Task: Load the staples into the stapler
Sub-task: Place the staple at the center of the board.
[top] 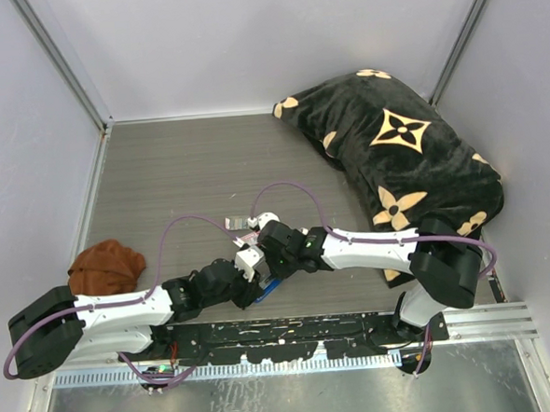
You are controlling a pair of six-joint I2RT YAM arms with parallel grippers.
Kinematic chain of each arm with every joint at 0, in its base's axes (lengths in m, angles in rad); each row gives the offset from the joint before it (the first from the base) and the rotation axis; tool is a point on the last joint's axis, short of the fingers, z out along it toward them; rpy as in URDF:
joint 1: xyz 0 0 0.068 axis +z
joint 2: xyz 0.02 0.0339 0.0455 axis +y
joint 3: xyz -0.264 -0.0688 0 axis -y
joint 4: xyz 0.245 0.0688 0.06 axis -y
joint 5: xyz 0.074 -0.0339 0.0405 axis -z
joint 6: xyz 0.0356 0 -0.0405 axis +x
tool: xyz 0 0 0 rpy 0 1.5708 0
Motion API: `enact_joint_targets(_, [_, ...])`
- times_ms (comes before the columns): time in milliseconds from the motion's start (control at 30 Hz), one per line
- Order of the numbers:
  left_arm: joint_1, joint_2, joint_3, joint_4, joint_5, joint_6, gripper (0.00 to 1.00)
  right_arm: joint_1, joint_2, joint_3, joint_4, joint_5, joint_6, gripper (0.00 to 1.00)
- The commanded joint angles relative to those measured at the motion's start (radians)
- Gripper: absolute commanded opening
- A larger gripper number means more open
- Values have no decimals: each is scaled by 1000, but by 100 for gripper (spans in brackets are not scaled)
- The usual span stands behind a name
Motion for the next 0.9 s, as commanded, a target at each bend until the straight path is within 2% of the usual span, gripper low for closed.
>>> enact_joint_targets(0, [-5,-21,25,22,1,16,13,17,1,50,73,-7,27,14])
enact_joint_targets(300, [-5,-20,25,22,2,17,13,19,-37,72,33,15,-8,14])
enact_joint_targets(867, [-5,-24,25,19,3,18,13,19,15,136,-17,39,-60,14])
